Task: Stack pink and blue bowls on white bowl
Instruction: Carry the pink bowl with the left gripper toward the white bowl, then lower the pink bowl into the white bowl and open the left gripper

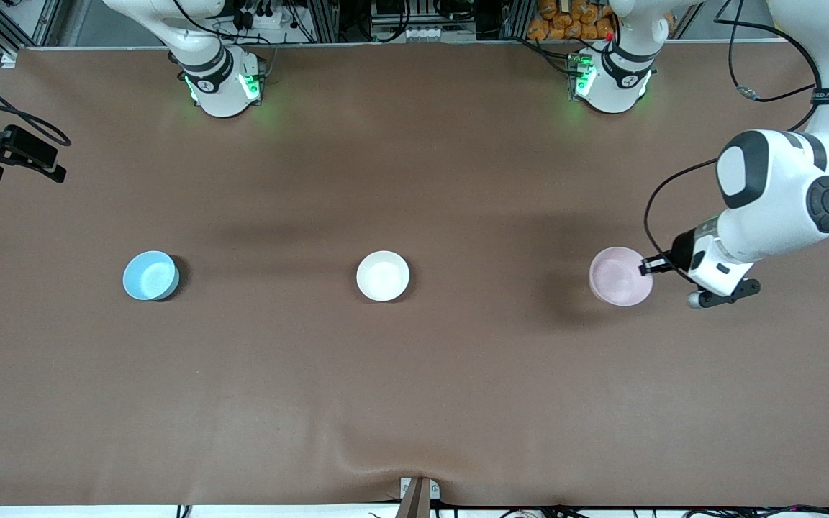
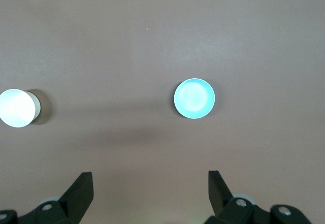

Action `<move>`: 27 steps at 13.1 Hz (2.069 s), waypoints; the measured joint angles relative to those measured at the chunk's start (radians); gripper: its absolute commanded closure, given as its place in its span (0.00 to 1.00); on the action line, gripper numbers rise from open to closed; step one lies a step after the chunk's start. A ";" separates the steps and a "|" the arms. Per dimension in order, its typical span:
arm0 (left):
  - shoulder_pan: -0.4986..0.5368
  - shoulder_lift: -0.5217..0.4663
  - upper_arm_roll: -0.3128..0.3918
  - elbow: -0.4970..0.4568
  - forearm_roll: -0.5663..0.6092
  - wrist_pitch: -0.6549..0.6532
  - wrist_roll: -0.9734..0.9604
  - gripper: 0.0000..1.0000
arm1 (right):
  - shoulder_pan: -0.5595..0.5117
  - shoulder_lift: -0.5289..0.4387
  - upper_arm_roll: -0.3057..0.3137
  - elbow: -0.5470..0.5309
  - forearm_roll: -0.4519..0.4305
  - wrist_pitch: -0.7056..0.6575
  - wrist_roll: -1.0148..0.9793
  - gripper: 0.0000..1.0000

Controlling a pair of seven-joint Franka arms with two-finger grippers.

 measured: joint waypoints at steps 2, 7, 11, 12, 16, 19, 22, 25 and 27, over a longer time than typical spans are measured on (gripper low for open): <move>-0.009 0.003 -0.078 0.035 -0.001 -0.009 -0.120 1.00 | -0.002 0.001 0.000 0.000 0.000 0.000 0.000 0.00; -0.225 0.104 -0.118 0.154 0.001 -0.010 -0.446 1.00 | -0.004 0.002 0.000 0.000 0.001 -0.001 0.000 0.00; -0.408 0.296 -0.113 0.351 0.111 -0.008 -0.685 1.00 | -0.004 0.003 0.001 0.000 0.001 -0.002 0.000 0.00; -0.445 0.348 -0.111 0.398 0.133 -0.007 -0.719 1.00 | -0.005 0.003 0.001 0.000 0.001 -0.002 0.000 0.00; -0.667 0.475 0.033 0.526 0.142 0.029 -0.779 1.00 | -0.005 0.003 0.001 0.000 0.001 -0.002 0.000 0.00; -0.821 0.501 0.138 0.561 0.142 0.071 -0.826 1.00 | -0.005 0.008 0.001 0.000 0.001 -0.002 0.000 0.00; -0.867 0.532 0.150 0.587 0.142 0.095 -0.844 1.00 | -0.005 0.010 0.001 0.000 0.001 -0.002 0.000 0.00; -0.870 0.557 0.154 0.592 0.142 0.122 -0.843 1.00 | -0.005 0.010 0.001 0.000 0.001 -0.002 0.000 0.00; -0.879 0.572 0.154 0.592 0.142 0.128 -0.843 1.00 | -0.006 0.019 0.001 0.000 0.001 -0.002 0.000 0.00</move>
